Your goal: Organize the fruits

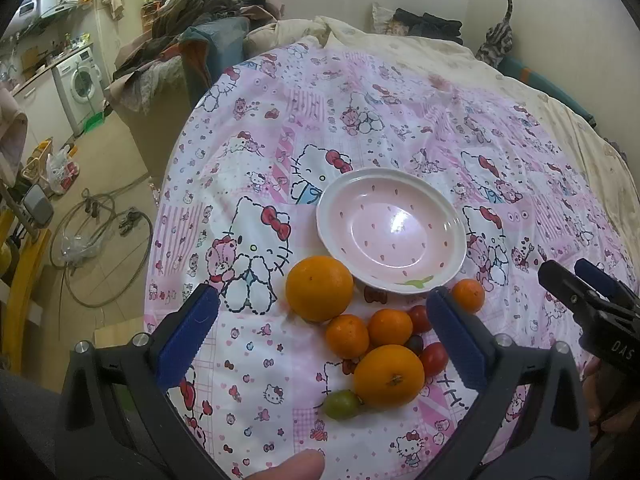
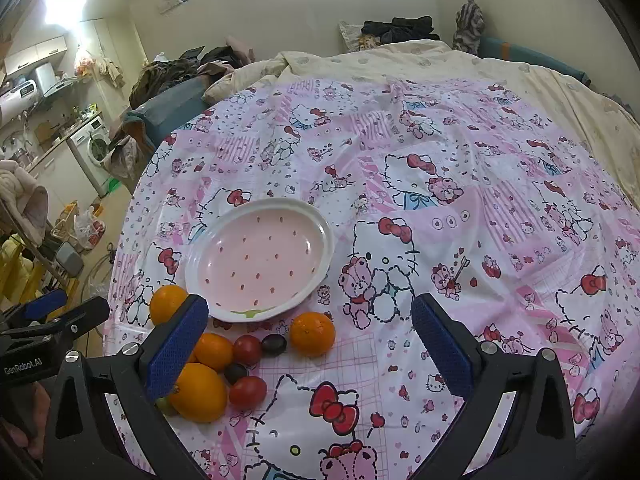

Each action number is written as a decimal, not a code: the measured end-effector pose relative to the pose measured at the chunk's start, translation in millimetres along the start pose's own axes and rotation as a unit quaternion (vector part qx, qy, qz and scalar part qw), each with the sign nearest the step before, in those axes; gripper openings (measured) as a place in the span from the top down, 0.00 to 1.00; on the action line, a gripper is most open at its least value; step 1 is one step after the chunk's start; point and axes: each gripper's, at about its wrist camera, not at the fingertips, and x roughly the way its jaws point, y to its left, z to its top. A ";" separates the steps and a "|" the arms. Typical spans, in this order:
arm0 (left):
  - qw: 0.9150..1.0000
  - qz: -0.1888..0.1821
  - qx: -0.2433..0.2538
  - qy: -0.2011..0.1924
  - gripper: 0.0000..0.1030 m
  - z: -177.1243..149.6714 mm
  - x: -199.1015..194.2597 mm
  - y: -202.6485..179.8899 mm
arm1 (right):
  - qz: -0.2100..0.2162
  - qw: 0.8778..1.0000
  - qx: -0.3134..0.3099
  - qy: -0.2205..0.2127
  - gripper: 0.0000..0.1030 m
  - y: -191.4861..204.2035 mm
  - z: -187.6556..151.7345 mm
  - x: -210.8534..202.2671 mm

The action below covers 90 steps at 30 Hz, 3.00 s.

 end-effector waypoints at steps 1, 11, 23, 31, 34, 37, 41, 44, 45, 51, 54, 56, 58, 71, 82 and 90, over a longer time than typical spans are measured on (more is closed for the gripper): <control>1.000 0.000 0.000 0.000 0.00 0.0 -0.7 0.4 | 0.000 1.000 0.000 -0.001 0.00 0.0 -0.1 -0.1; 1.000 -0.001 0.002 0.001 0.00 0.2 1.3 -0.9 | -0.001 1.000 -0.001 -0.002 0.00 0.2 1.2 -2.3; 1.000 -0.001 0.002 0.000 0.00 0.3 1.9 -1.1 | -0.002 1.000 -0.005 -0.004 0.00 2.3 3.9 -5.2; 1.000 -0.001 0.002 0.000 0.00 0.0 1.7 -1.1 | -0.002 1.000 -0.007 -0.005 0.00 1.9 4.2 -5.1; 1.000 -0.001 0.002 0.000 0.00 -0.1 1.6 -1.0 | -0.003 1.000 -0.007 -0.005 0.00 2.0 3.9 -5.0; 1.000 -0.001 0.002 0.000 0.00 0.0 1.6 -1.1 | -0.003 1.000 -0.008 -0.005 0.00 2.1 3.8 -4.9; 1.000 -0.001 0.002 0.000 0.00 0.0 1.2 -1.0 | -0.002 1.000 -0.007 -0.005 0.00 1.7 4.7 -5.5; 1.000 -0.001 0.002 0.000 0.00 0.1 1.2 -0.9 | -0.003 1.000 -0.007 -0.005 0.00 2.0 4.7 -4.8; 1.000 -0.001 0.002 0.000 0.00 0.0 1.3 -1.2 | -0.004 1.000 -0.007 -0.005 0.00 2.0 4.1 -4.8; 1.000 0.000 0.003 0.000 0.00 -0.1 0.8 -0.9 | -0.003 1.000 -0.008 -0.005 0.00 1.9 4.3 -5.0; 1.000 0.000 0.003 0.000 0.00 0.0 1.0 -0.1 | -0.003 1.000 -0.007 -0.005 0.00 2.0 4.2 -4.8; 1.000 0.000 0.002 0.001 0.00 0.0 0.9 0.3 | -0.003 1.000 -0.006 -0.004 0.00 2.1 3.9 -4.7; 1.000 0.000 0.002 0.000 0.00 -0.1 0.3 1.1 | -0.003 1.000 -0.006 -0.004 0.00 2.1 3.8 -4.7; 0.999 0.039 -0.008 0.008 0.01 1.7 7.3 12.2 | 0.001 1.000 -0.013 0.018 0.00 4.3 -1.9 6.0; 0.985 0.010 -0.051 0.162 0.09 18.4 72.2 33.7 | -0.024 0.998 -0.013 0.055 0.00 -1.0 -4.5 20.7; 0.971 -0.011 -0.037 0.235 0.14 15.0 124.0 6.8 | -0.027 0.996 0.021 0.087 0.00 -18.1 -6.7 30.5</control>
